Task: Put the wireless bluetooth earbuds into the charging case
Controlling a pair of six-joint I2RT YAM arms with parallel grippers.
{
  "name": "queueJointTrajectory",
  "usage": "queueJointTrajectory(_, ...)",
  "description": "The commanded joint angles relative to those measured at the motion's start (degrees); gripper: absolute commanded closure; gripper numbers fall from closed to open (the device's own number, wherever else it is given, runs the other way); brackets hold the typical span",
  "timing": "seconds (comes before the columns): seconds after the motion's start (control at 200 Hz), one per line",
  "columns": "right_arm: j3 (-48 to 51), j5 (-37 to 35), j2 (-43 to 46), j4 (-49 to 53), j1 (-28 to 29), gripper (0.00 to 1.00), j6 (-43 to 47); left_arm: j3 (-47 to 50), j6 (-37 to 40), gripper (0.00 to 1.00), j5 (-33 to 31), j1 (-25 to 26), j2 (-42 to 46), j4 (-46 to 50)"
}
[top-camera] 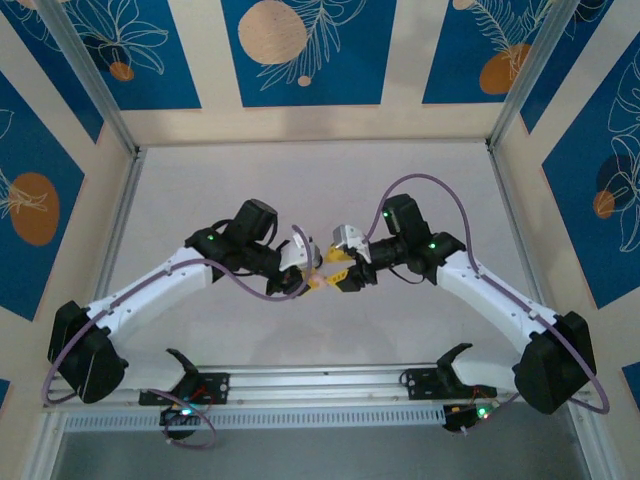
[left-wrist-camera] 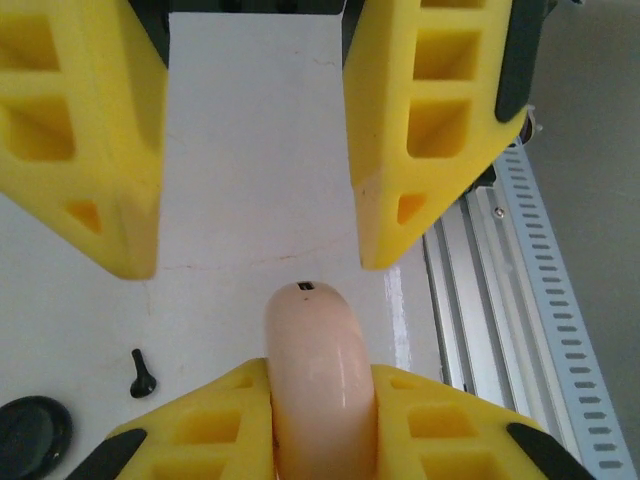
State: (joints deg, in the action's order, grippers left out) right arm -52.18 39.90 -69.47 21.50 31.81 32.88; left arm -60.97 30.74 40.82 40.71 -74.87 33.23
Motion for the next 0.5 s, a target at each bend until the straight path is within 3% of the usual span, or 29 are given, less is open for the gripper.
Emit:
queueJointTrajectory(0.0,-1.78,2.63,-1.06,2.67,0.6,0.51,1.47,-1.89,2.48,0.78,0.23,0.69,0.04,1.47)
queueJointTrajectory(0.14,-2.06,2.81,-2.13,2.77,1.15,0.6,1.34,-1.09,1.98,0.78,0.23,0.82,0.78,-0.28)
queueJointTrajectory(0.495,-3.17,2.99,-4.7,2.98,2.06,0.62,1.14,0.66,0.67,0.78,-0.34,0.78,2.89,-3.91)
